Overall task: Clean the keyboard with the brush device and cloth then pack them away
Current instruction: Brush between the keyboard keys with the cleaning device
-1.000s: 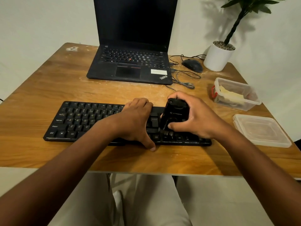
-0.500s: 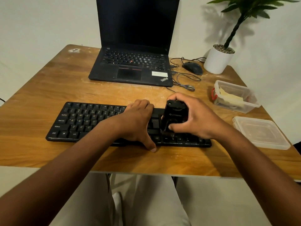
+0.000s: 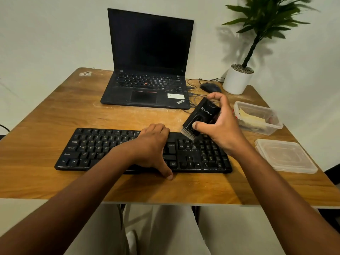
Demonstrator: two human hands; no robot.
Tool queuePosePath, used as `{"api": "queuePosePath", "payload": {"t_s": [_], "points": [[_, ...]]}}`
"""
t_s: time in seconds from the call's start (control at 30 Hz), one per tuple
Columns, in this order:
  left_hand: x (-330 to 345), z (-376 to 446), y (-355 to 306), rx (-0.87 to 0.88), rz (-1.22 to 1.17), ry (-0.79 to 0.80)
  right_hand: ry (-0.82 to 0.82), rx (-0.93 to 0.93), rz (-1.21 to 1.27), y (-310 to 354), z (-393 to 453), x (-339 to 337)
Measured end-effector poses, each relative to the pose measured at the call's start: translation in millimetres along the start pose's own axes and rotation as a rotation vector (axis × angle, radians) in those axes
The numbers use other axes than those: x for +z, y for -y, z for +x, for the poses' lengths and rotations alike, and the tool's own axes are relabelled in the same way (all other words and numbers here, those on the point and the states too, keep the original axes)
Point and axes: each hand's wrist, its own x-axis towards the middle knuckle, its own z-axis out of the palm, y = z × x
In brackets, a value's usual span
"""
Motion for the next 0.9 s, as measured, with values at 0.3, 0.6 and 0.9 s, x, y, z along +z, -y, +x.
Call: {"api": "queuePosePath", "payload": {"t_s": [0.3,0.6,0.9], "points": [[-3.2,-7.5,-3.5,-0.016,-0.025,0.015,-0.058,0.061,0.146,2.9,-34.0,7.0],[-2.8,-5.9,-2.3,-0.012,-0.029,0.024,-0.045,0.074,0.209,-15.4,-34.3,12.3],[-2.1,-3.7,-0.7,-0.008,-0.024,0.040,-0.108,0.097,0.220,-26.4,-26.3,11.4]]}}
